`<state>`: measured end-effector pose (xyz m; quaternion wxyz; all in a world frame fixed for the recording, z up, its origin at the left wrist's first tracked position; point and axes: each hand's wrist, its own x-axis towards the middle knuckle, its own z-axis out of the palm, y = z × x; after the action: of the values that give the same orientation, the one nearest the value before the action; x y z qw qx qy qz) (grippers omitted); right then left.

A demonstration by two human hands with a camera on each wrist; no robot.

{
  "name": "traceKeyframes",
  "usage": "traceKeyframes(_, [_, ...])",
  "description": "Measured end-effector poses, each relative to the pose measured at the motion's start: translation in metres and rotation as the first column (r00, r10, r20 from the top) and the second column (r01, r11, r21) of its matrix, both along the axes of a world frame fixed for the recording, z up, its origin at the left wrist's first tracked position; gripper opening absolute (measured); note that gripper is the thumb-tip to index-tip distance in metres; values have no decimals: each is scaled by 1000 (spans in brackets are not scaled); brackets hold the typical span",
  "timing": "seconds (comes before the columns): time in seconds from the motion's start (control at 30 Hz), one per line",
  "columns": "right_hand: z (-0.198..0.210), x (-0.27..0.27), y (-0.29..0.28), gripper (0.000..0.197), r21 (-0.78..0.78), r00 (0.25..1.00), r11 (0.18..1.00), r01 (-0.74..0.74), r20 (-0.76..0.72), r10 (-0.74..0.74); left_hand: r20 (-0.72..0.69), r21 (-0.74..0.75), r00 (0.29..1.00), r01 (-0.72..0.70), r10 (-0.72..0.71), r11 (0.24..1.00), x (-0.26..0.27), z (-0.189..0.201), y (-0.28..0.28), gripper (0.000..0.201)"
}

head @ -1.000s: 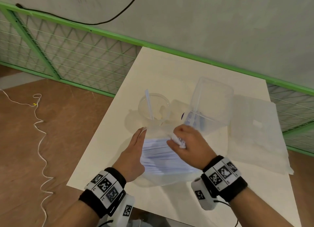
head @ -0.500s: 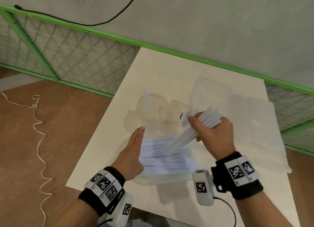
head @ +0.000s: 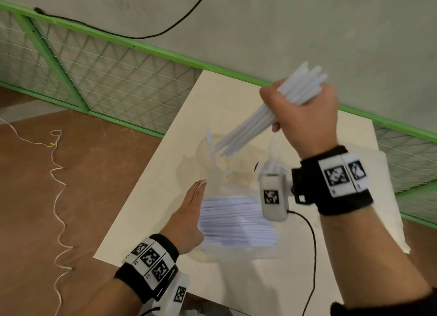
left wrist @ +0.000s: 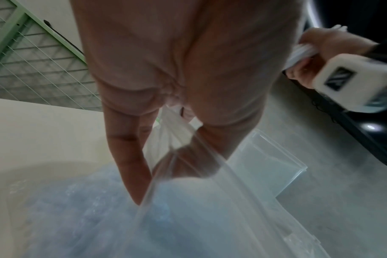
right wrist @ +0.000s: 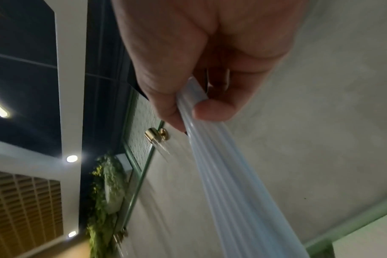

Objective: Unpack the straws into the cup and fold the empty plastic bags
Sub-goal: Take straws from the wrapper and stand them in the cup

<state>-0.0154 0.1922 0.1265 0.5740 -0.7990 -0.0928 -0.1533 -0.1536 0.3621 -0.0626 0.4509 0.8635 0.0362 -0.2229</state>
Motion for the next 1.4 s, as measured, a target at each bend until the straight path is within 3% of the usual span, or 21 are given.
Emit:
traceKeyframes(0.13, [-27,23,26,22,-169,997,985,-46,-73,34,-4,1,1000,3,-3,1000,0,1,0,114])
traceKeyframes(0.23, [-59,24,34,54,-399,954,888,-228,-272,122,6,10,1000,15,-15,1000,0,-1,1,115])
traceKeyframes(0.3, [-66,20,31,84,-462,893,810,-361,-423,157,14,8,1000,22,-22,1000,0,-3,1,115])
traceKeyframes(0.37, [-65,18,23,119,-460,878,806,-372,-456,145,19,8,1000,24,-24,1000,0,-4,1,116])
traceKeyframes(0.43, [-58,14,12,129,-442,910,844,-305,-395,122,19,16,999,27,-28,999,1,-5,0,116])
traceKeyframes(0.5, [-50,3,1,108,-418,952,878,-235,-283,120,26,14,999,30,-30,999,1,-5,0,115])
traceKeyframes(0.57, [-50,-16,-8,65,-397,977,895,-205,-131,166,22,15,999,27,-28,1000,1,-3,-1,114])
traceKeyframes(0.63, [-64,-39,-13,33,-395,957,873,-287,-86,276,5,16,1000,19,-20,1000,1,-1,-1,114])
traceKeyframes(0.67, [-77,-53,-15,29,-424,932,831,-360,-133,337,0,18,1000,20,-20,1000,1,-1,-2,114])
traceKeyframes(0.8, [-146,-96,-15,37,-659,805,464,-592,-449,388,30,20,999,36,-37,999,0,-4,-4,117])
traceKeyframes(0.93, [-193,-113,-17,54,-757,772,201,-622,-548,321,50,22,998,30,-31,999,-2,-4,-7,116])
traceKeyframes(1.1, [-209,-121,-14,54,-830,806,81,-552,-506,306,65,41,997,29,-32,999,-8,-4,-8,116])
traceKeyframes(1.4, [-217,-122,-7,31,-857,833,66,-510,-473,288,113,60,993,34,-40,998,-12,-3,-5,115])
